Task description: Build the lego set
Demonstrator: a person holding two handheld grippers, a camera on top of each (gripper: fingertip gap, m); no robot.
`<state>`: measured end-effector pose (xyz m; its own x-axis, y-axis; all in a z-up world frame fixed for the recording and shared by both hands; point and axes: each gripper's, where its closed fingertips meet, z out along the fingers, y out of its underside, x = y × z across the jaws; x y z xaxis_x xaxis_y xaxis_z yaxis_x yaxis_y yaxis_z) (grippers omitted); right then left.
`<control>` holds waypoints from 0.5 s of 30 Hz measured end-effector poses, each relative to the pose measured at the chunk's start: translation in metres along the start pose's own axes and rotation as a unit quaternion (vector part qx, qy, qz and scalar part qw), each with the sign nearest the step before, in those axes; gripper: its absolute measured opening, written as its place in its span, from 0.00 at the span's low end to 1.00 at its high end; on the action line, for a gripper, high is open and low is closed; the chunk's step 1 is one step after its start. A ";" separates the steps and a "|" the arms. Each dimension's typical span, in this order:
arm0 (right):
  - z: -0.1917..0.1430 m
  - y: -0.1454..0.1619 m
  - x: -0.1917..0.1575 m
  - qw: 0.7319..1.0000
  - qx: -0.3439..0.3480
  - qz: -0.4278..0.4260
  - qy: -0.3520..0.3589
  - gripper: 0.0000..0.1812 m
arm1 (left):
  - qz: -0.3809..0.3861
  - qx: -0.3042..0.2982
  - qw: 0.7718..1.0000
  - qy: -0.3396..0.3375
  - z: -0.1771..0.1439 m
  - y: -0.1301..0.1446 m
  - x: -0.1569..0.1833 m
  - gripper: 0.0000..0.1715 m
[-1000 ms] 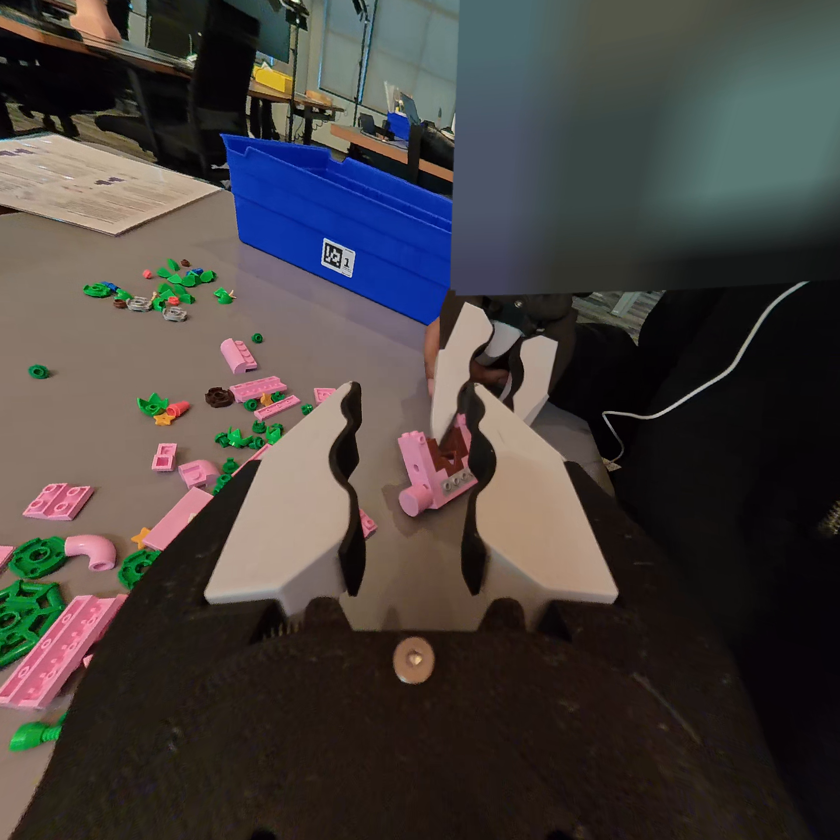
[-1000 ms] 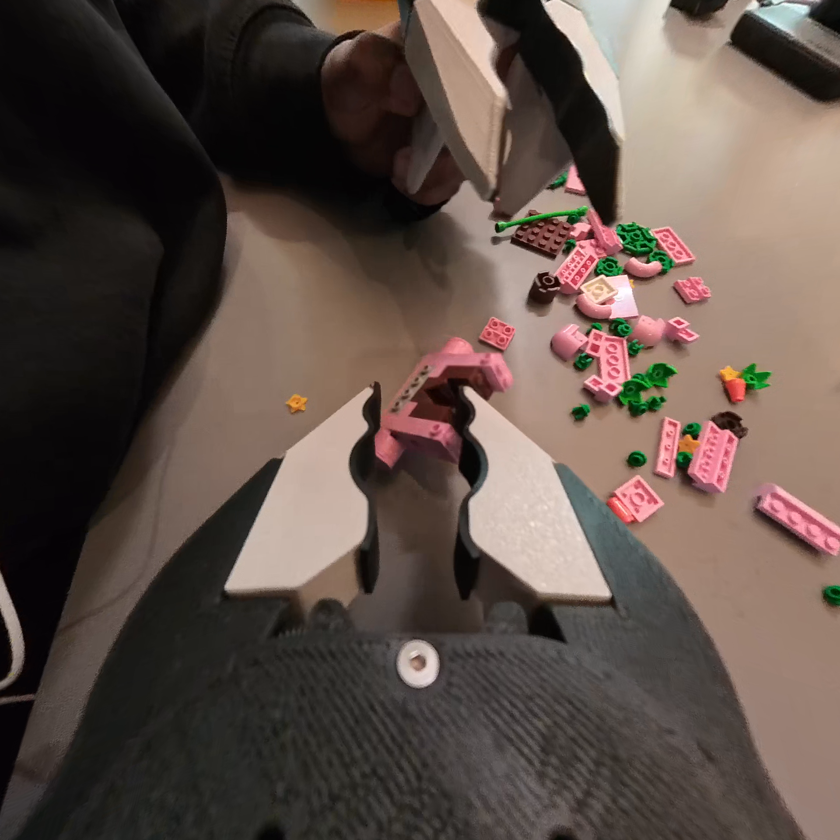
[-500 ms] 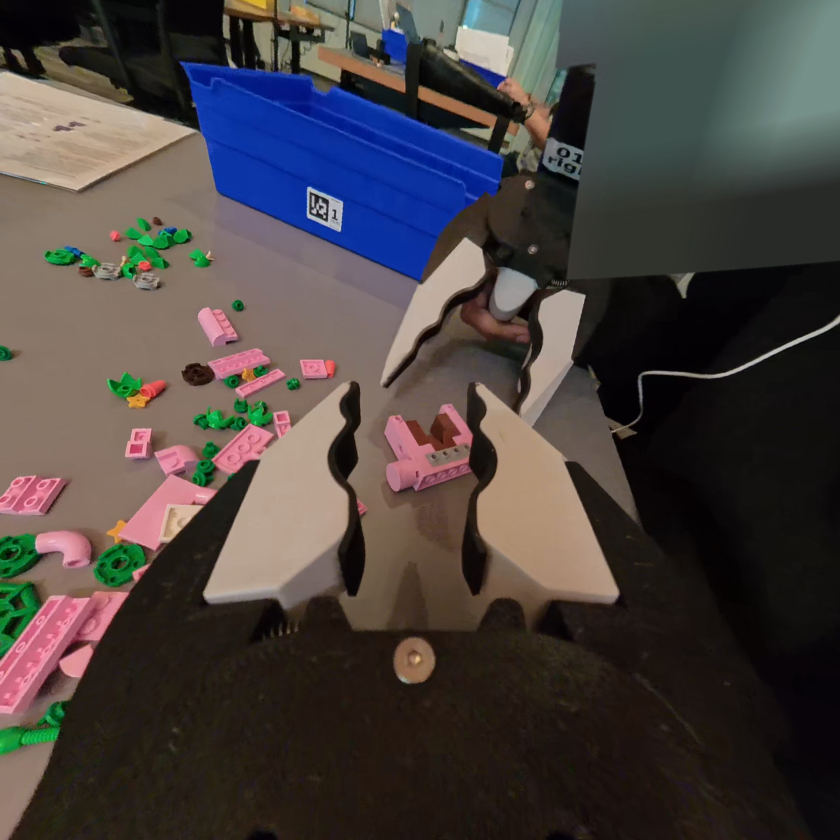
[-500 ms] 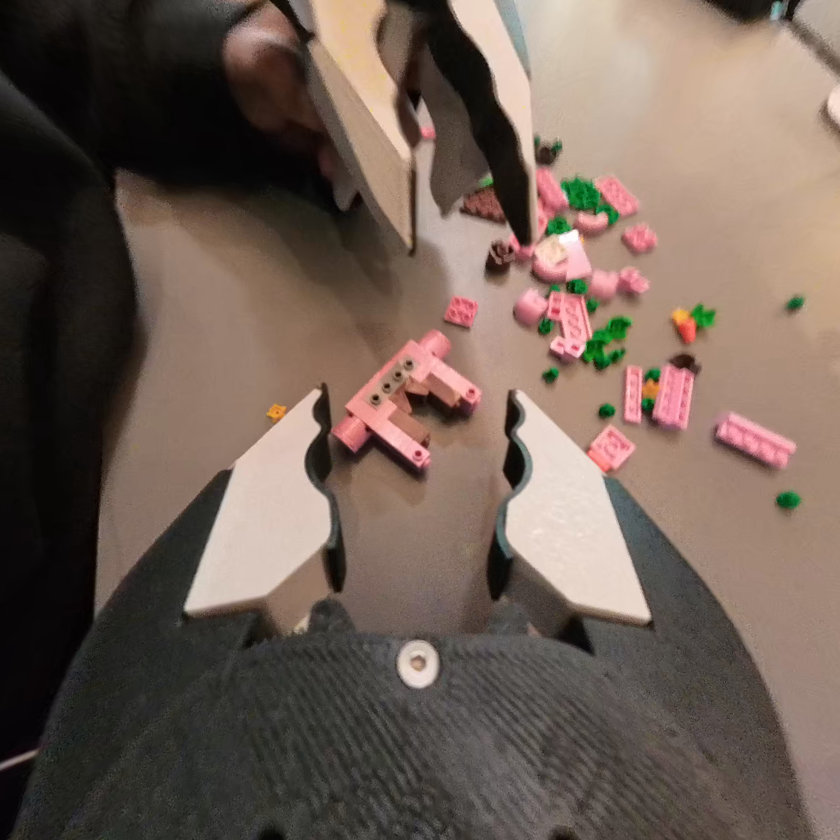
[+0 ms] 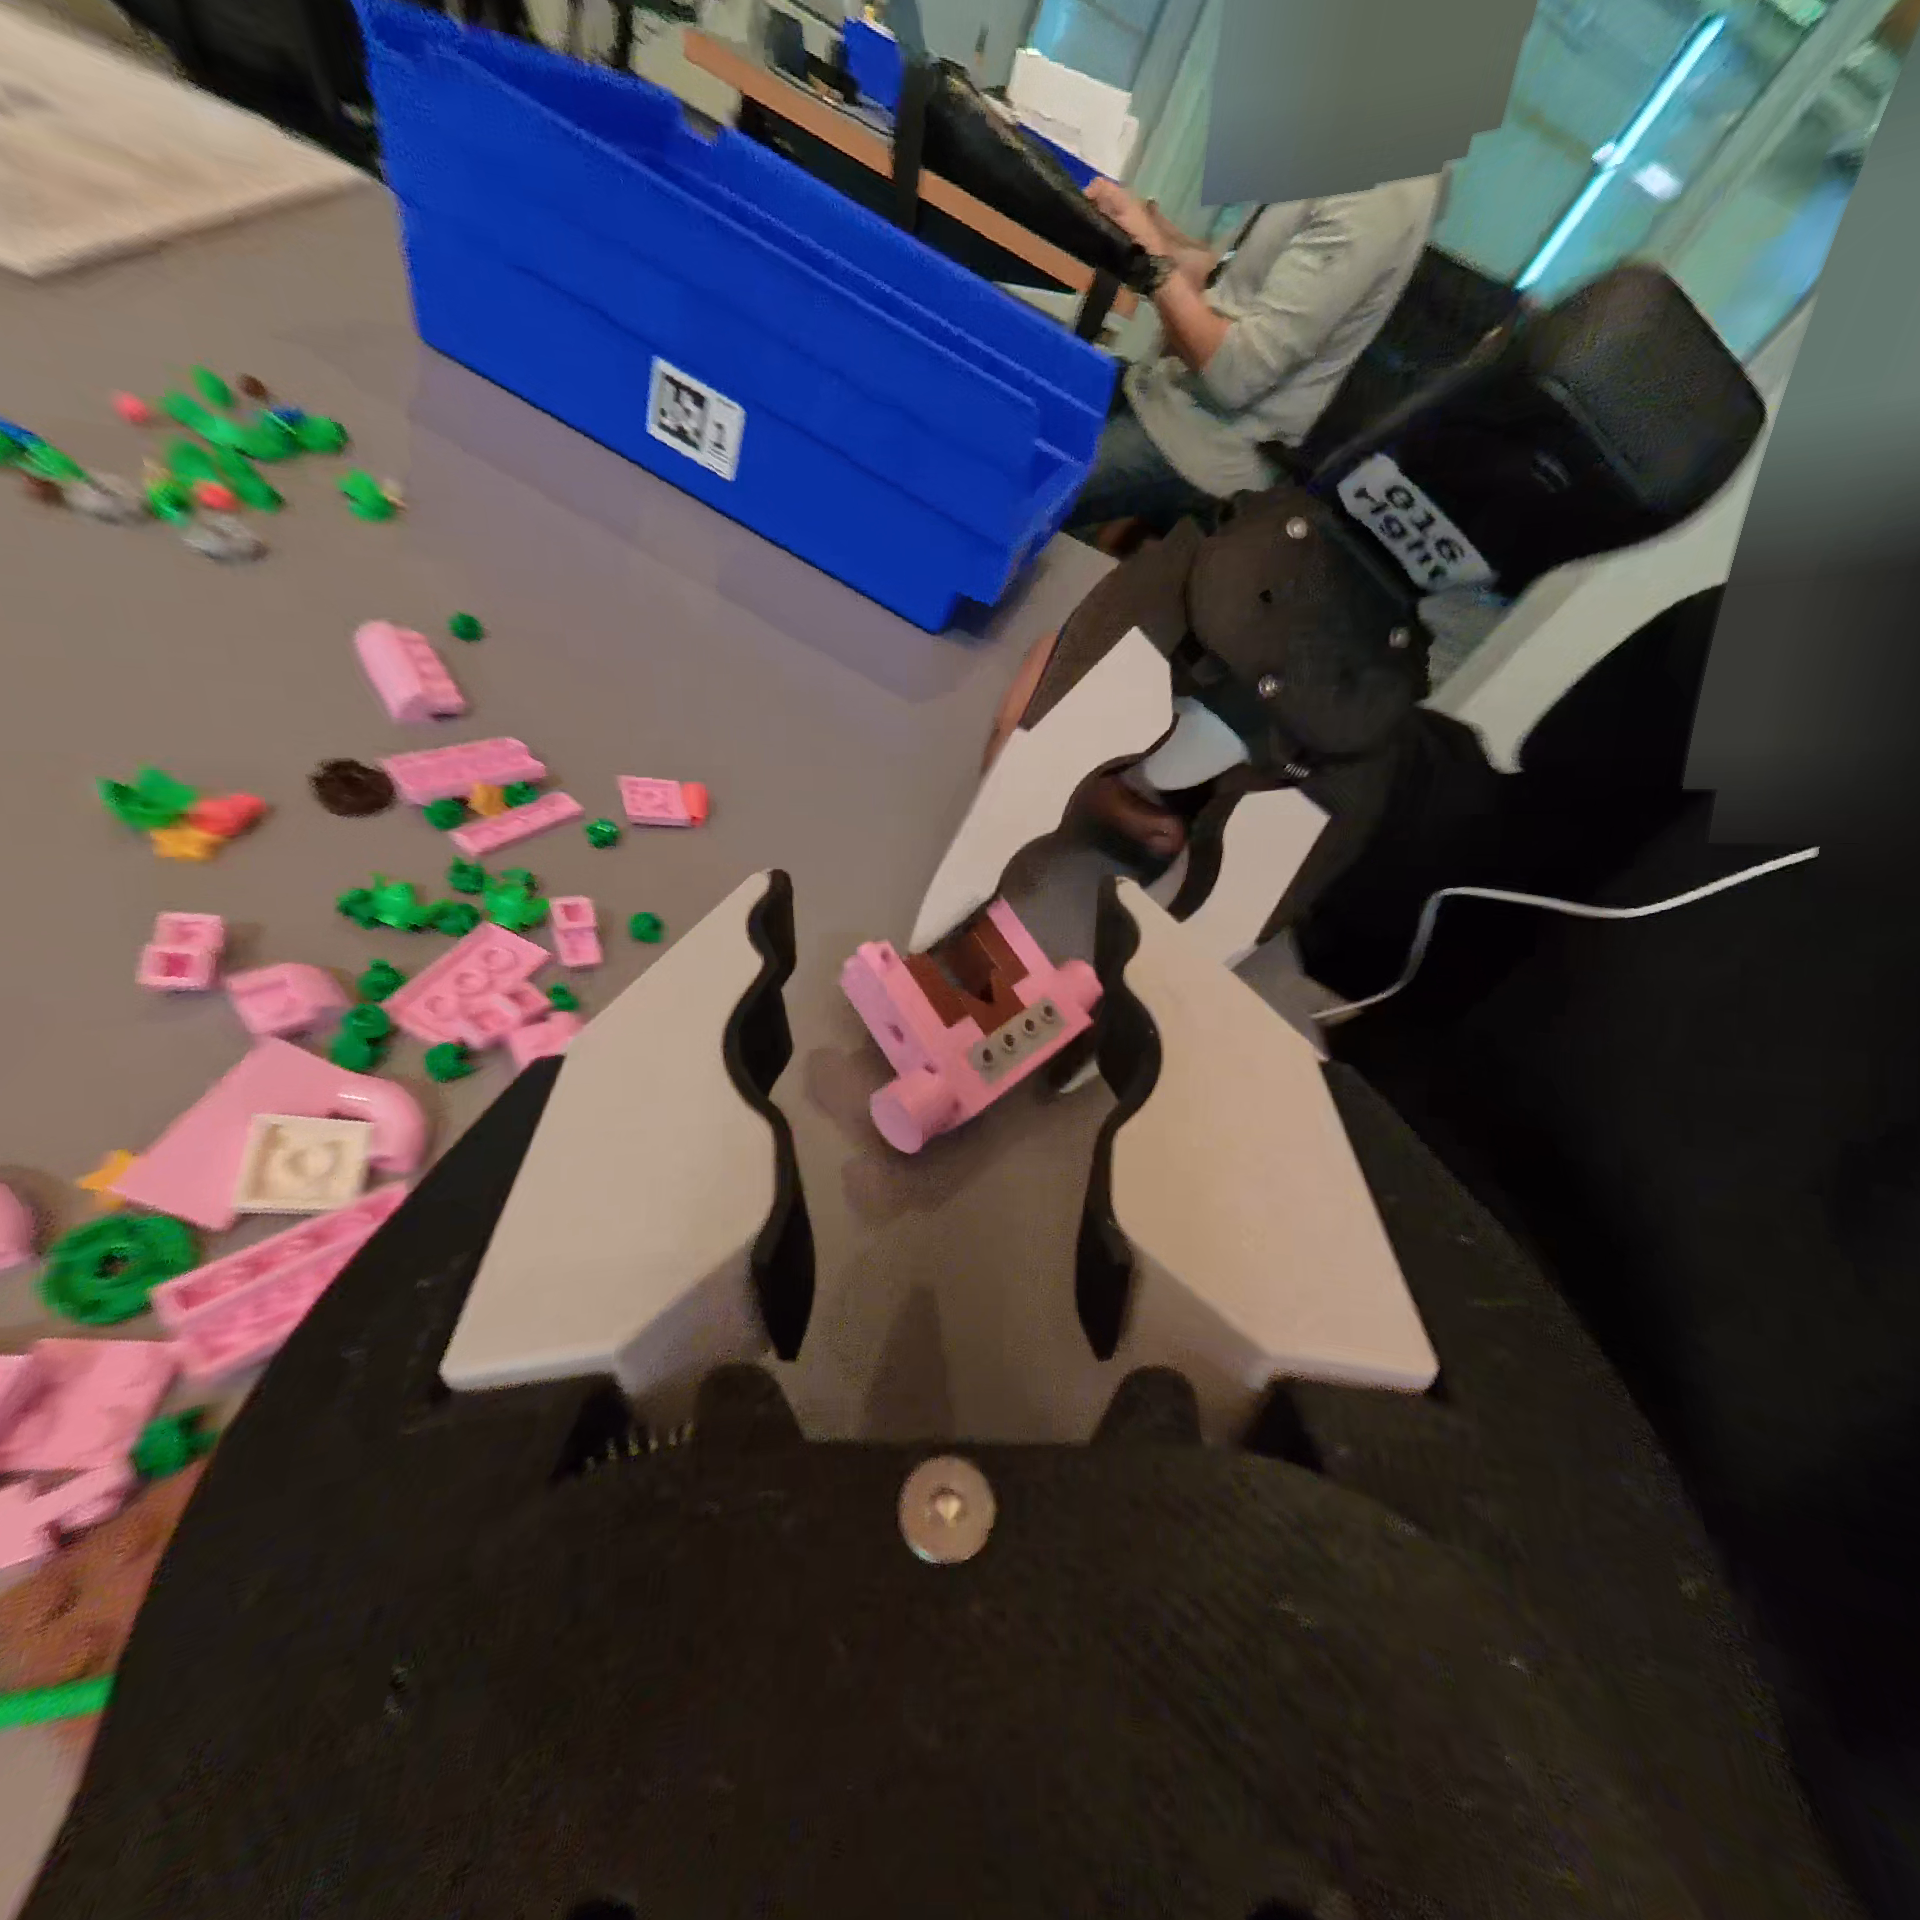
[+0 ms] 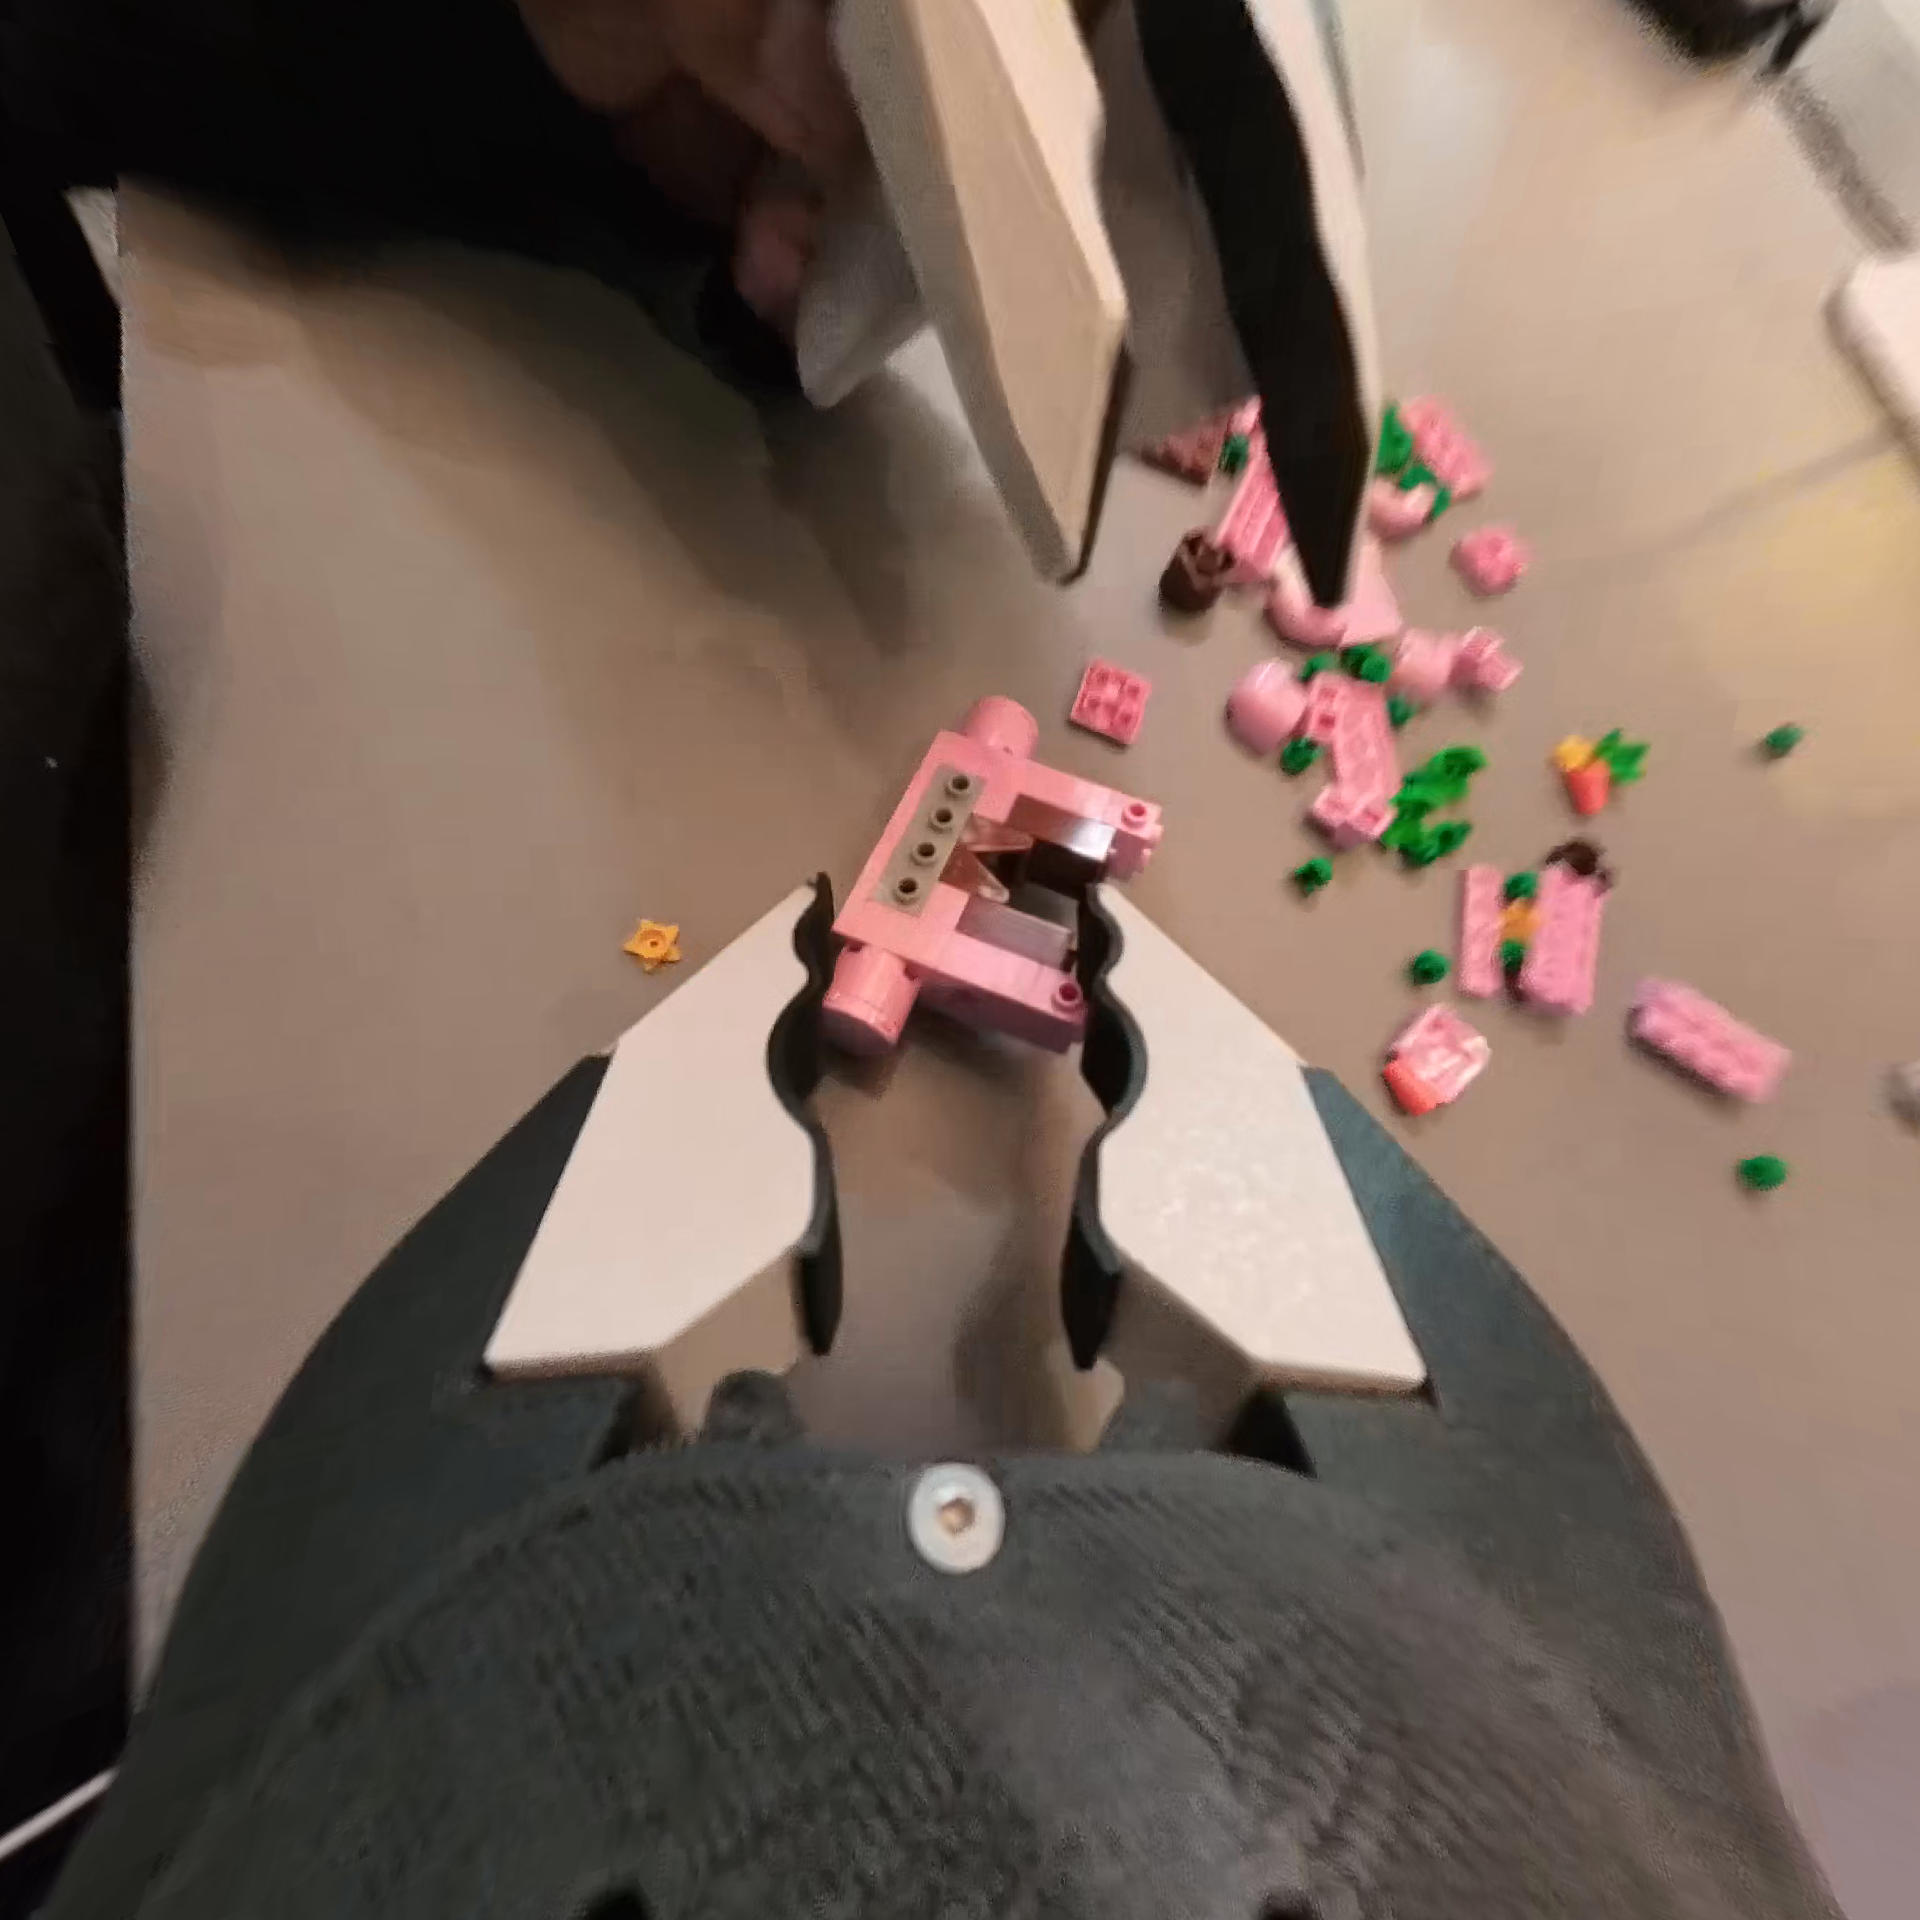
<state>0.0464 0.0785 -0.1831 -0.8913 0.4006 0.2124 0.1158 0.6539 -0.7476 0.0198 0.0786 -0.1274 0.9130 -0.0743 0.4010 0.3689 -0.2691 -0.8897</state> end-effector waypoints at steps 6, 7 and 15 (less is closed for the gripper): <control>-0.016 -0.032 0.007 0.945 0.060 -0.272 0.171 0.25 | -0.123 0.006 0.987 0.100 0.001 0.002 0.013 0.34; -0.016 -0.030 0.008 0.941 0.054 -0.283 0.177 0.25 | -0.131 0.006 0.983 0.129 -0.001 0.002 0.020 0.23; -0.019 -0.024 0.011 0.966 0.075 -0.203 0.143 0.25 | -0.090 -0.018 0.991 0.098 0.001 0.008 0.017 0.07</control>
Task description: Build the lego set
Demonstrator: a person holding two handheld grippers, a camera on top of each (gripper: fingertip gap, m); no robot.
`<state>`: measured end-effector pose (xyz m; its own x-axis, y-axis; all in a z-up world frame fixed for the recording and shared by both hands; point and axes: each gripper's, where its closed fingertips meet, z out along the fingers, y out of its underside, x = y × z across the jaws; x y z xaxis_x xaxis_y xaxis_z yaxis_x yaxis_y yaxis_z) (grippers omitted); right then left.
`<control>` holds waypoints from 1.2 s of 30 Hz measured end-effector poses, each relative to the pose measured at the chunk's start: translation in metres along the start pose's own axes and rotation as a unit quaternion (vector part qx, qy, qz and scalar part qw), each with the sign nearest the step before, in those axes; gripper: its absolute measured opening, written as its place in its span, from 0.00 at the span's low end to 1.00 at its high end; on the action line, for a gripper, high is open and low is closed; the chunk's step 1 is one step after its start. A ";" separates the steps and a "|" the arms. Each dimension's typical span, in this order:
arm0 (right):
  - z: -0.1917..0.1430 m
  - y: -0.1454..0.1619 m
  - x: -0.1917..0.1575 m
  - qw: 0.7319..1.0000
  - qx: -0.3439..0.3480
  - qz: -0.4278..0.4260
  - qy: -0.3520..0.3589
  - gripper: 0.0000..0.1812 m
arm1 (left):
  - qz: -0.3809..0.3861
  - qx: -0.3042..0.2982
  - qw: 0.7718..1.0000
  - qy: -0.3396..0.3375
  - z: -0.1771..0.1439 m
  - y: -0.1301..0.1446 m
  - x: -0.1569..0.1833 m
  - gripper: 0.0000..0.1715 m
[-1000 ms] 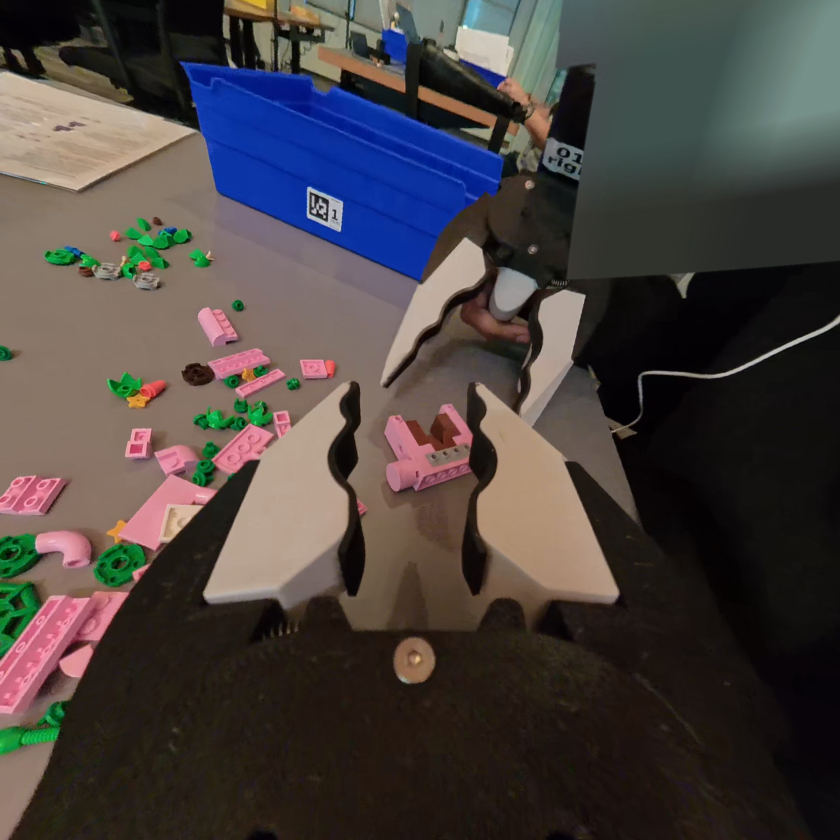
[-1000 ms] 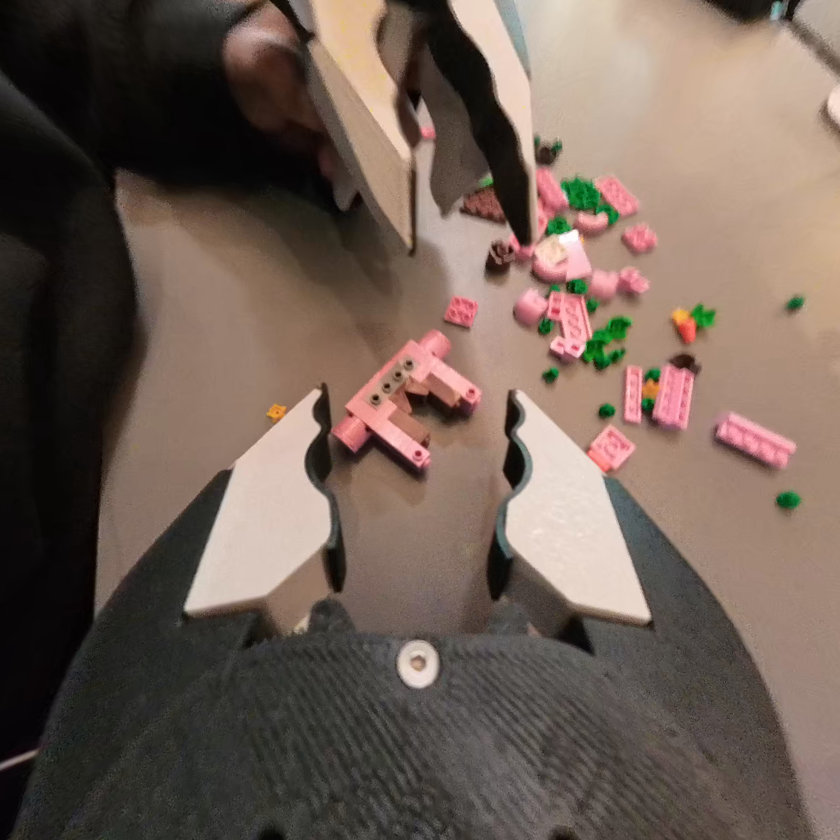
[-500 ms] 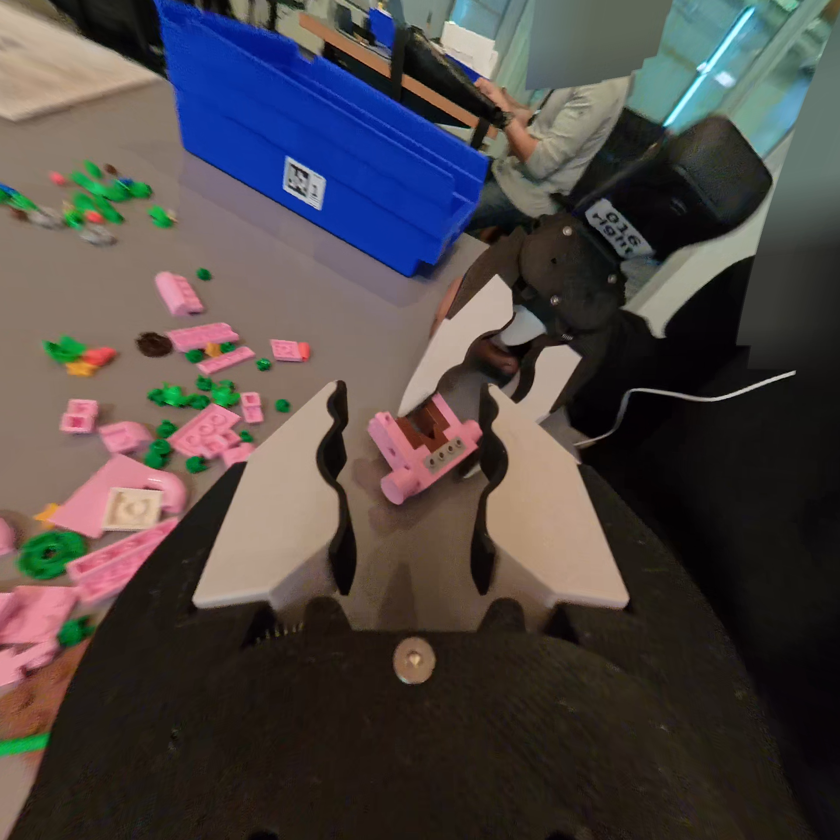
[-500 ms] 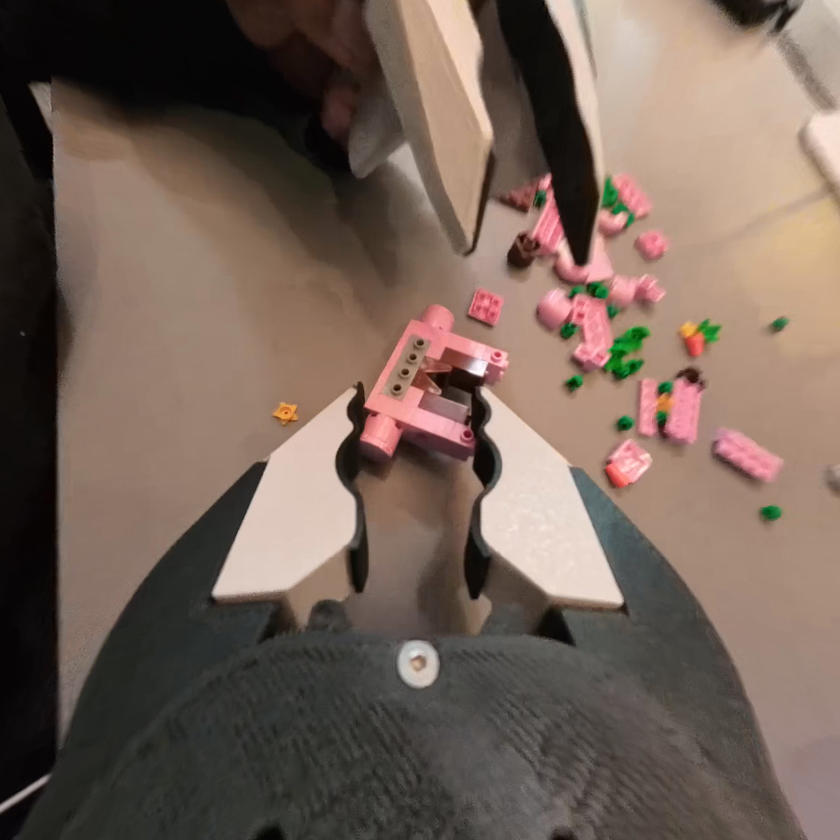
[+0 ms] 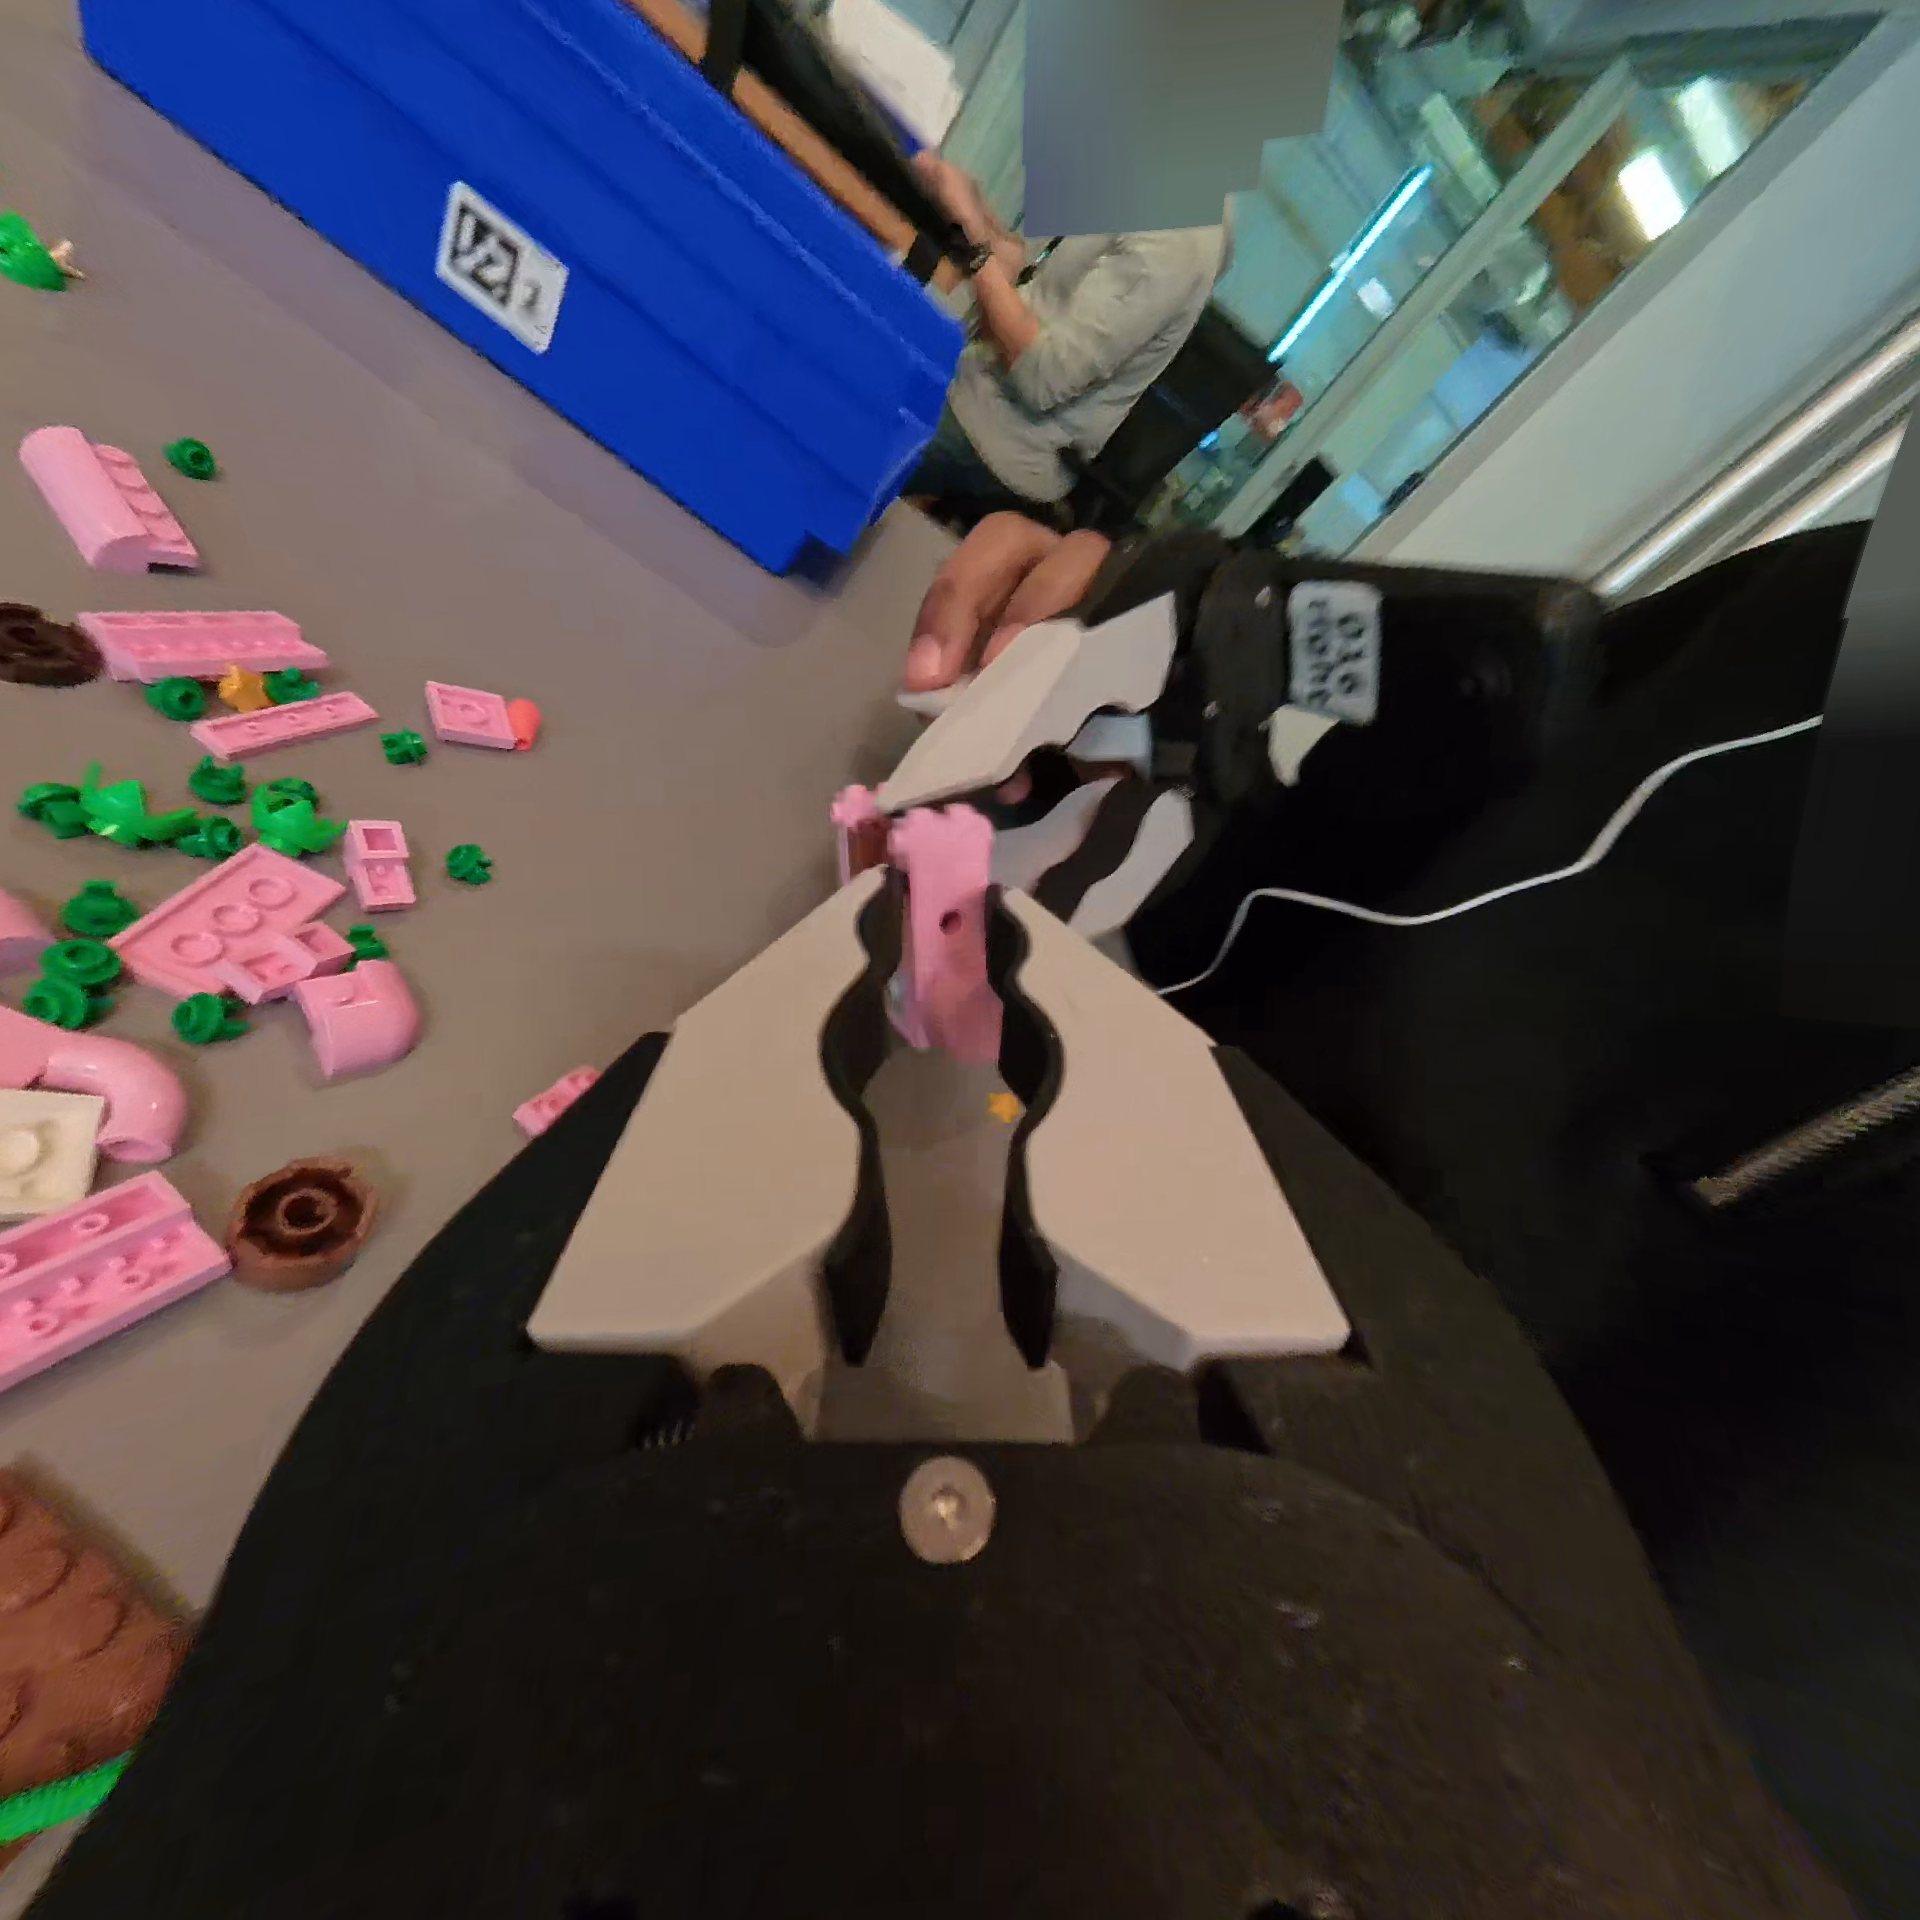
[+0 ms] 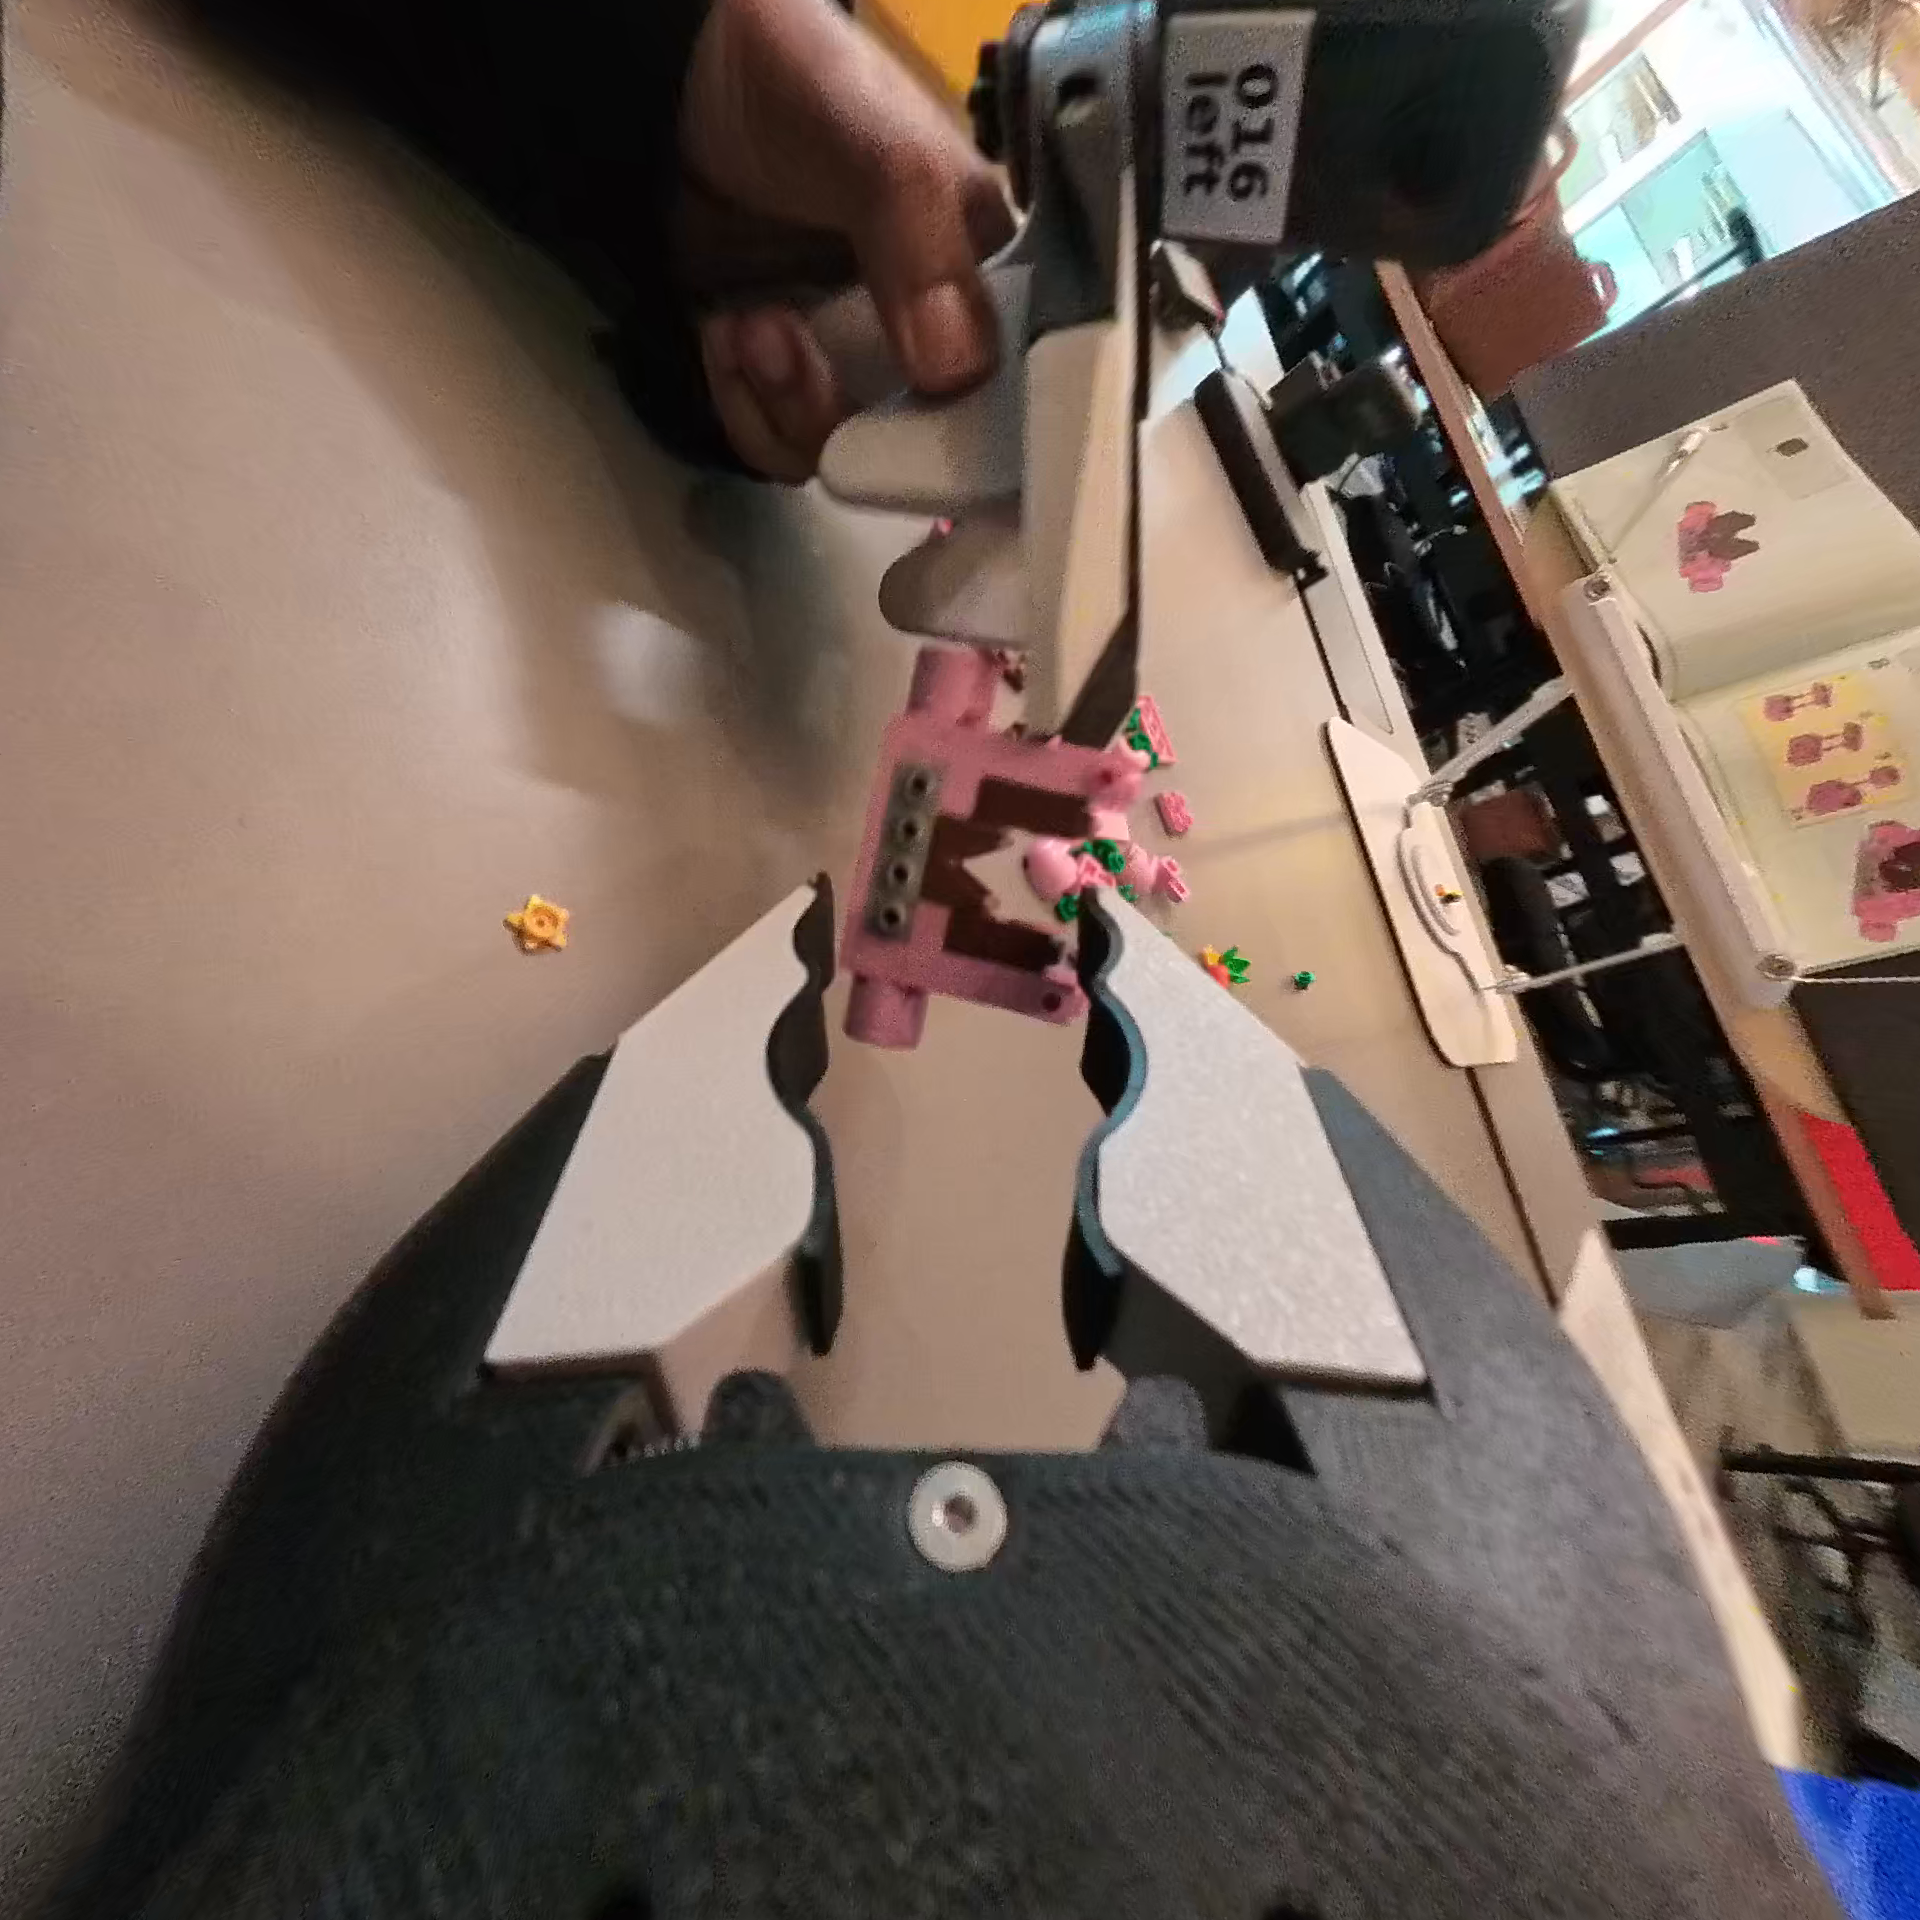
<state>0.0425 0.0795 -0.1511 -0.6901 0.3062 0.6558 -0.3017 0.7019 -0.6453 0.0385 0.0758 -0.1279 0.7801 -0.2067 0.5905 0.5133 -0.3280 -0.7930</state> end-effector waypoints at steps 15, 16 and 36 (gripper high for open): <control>0.007 0.016 -0.005 0.995 -0.009 0.090 -0.037 0.22 | 0.107 0.005 0.985 -0.139 -0.023 -0.014 -0.021 0.08; 0.008 0.017 -0.005 0.995 -0.013 0.096 -0.035 0.22 | 0.111 0.018 0.981 -0.158 -0.030 -0.019 -0.024 0.08; 0.070 0.021 -0.005 0.919 -0.127 0.356 -0.112 0.30 | 0.043 0.077 0.972 -0.216 -0.061 -0.032 -0.048 0.22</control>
